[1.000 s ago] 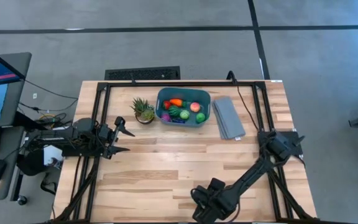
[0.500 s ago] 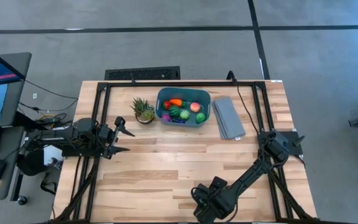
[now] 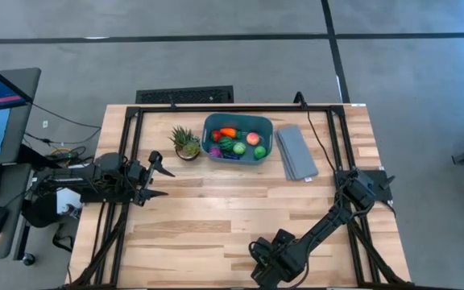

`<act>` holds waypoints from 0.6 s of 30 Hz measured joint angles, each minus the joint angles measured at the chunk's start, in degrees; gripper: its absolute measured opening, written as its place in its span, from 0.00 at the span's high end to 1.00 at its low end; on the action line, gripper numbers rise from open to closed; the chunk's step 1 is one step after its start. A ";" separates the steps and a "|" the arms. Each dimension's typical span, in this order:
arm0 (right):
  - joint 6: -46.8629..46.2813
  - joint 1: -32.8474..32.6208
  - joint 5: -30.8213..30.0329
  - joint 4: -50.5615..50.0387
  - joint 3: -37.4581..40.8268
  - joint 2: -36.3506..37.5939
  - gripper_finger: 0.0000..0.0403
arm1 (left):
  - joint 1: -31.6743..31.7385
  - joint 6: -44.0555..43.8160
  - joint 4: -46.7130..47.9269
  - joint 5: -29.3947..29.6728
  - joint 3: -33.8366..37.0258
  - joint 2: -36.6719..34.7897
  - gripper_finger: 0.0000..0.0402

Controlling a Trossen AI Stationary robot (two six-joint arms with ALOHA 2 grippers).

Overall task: Pick and placing Produce into tupperware
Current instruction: Put the bell pepper into the blue bin

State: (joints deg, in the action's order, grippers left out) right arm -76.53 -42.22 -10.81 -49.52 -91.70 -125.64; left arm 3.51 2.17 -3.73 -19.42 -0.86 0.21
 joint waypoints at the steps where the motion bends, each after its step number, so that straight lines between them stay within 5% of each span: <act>1: 0.00 -0.02 0.00 0.02 0.00 0.00 0.23 | 0.00 0.00 0.00 0.00 0.00 0.00 0.28; 18: -3.46 -0.06 -1.60 0.08 0.07 -0.13 0.24 | 0.00 -0.46 -0.02 0.00 0.02 0.00 0.28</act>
State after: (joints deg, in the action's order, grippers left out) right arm -79.99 -42.28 -12.41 -49.44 -91.64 -125.78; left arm 3.51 1.72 -3.75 -19.42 -0.84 0.21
